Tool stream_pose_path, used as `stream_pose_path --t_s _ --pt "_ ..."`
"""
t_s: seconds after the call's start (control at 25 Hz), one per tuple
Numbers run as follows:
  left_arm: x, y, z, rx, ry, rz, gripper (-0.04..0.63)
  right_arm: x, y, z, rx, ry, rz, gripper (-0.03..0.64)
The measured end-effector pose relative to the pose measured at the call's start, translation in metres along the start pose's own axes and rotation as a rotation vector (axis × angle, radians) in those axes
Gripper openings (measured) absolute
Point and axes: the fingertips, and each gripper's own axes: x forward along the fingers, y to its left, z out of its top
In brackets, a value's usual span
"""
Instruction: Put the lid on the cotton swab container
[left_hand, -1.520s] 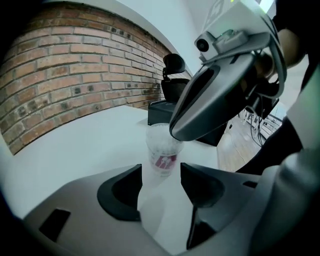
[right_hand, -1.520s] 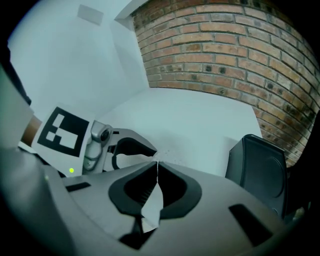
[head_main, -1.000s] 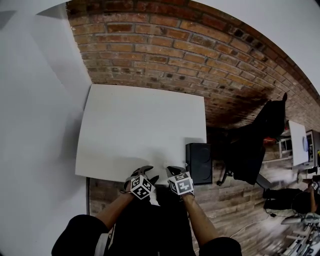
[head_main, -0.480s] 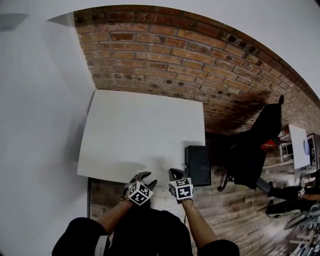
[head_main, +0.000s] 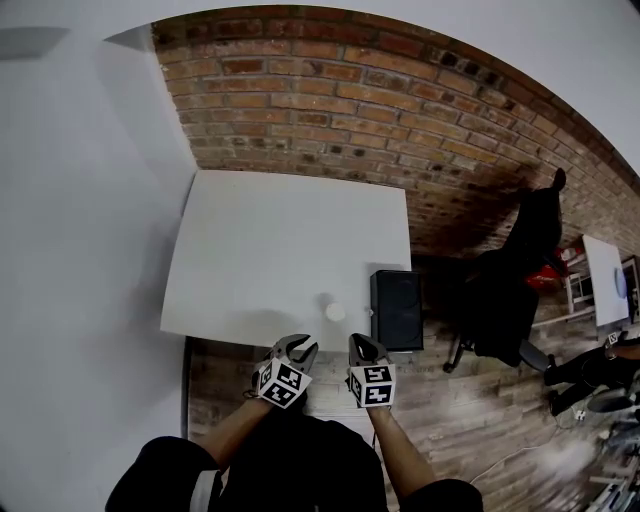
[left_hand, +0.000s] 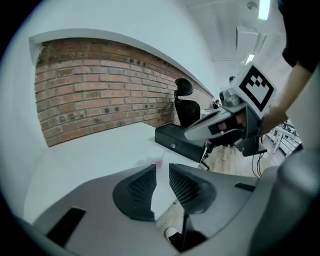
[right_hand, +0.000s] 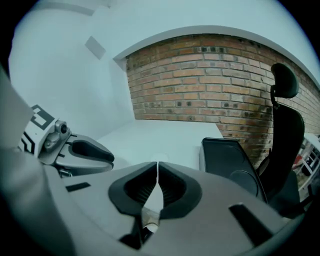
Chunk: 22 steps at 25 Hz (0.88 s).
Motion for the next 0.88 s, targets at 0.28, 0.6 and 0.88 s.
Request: stream_pose_path --t_s 0.28,0.6,0.88 --pt "-0.029 -0.017 0.020 -0.023 -0.080 0.038 0.036 -0.047 0.022 0.002 -0.004 -0.082 0.021 0.026" --pt "-0.064 -0.054 0.024 -0.015 -0.117 0.059 0.034 -0.107 0.043 -0.002 -0.004 -0.180 0.009 0.021" --pt "-0.109 -0.094 0.030 -0.005 -0.179 0.077 0.034 -0.161 0.060 -0.014 -0.011 -0.247 0.008 0.021"
